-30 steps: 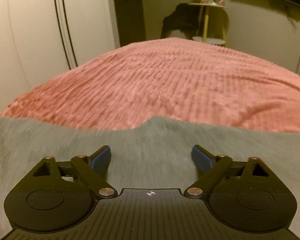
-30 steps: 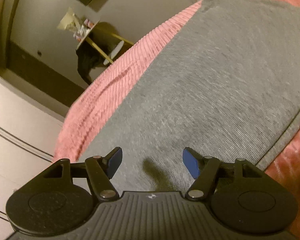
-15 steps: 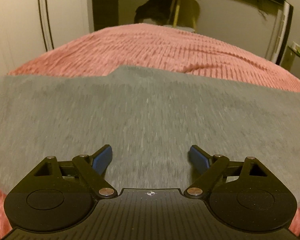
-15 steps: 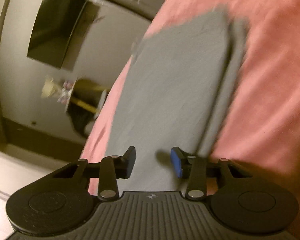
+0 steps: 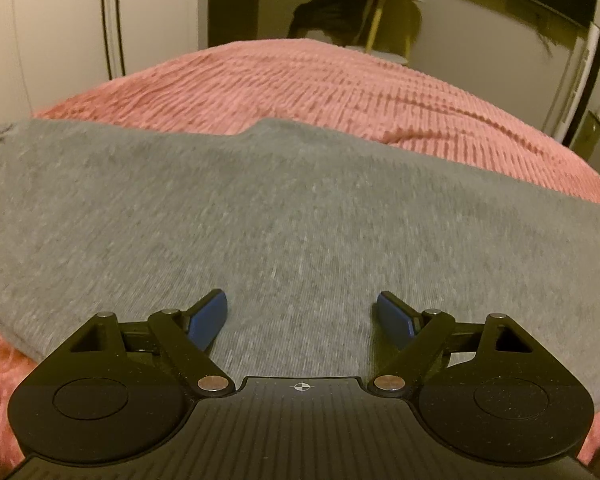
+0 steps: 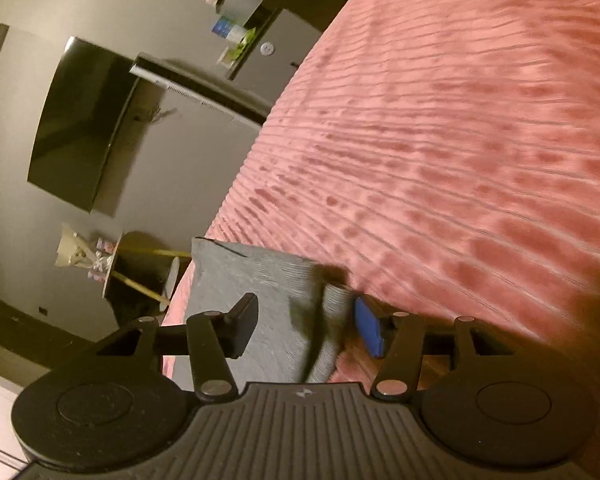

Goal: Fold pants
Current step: 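Move the right gripper to the folded leg edge and grasp it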

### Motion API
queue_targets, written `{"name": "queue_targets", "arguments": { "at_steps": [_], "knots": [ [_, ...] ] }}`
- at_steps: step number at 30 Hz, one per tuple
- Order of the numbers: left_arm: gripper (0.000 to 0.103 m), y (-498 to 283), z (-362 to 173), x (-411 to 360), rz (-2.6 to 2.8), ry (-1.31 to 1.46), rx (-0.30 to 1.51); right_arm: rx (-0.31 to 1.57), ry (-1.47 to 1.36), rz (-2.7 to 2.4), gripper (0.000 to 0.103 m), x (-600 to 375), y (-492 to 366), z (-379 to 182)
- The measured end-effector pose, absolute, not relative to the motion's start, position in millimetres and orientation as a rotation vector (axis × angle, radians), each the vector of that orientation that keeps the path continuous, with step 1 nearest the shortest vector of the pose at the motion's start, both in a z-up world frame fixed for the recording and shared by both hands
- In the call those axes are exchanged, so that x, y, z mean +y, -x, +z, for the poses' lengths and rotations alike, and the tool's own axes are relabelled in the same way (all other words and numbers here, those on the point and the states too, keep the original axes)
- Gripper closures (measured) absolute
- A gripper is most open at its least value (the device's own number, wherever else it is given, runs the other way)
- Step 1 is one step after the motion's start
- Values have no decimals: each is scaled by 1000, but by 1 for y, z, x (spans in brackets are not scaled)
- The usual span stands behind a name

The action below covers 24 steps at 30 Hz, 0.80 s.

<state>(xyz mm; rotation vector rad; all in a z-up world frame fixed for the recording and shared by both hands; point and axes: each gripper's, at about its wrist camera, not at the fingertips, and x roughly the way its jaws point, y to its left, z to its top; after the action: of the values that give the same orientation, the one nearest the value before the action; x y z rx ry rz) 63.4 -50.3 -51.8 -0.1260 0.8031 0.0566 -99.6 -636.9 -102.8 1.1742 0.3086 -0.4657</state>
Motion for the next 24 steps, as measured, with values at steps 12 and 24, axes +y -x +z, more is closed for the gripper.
{"name": "queue_targets", "arguments": {
  "at_steps": [12,24],
  "knots": [
    [17,-67,-48,-41,55,208,809,324,-1098,-486,88,-639,83,-96],
    [18,-68,-42,-20,-12,372,777,331,-445,-142,90,-470,5,53]
  ]
}}
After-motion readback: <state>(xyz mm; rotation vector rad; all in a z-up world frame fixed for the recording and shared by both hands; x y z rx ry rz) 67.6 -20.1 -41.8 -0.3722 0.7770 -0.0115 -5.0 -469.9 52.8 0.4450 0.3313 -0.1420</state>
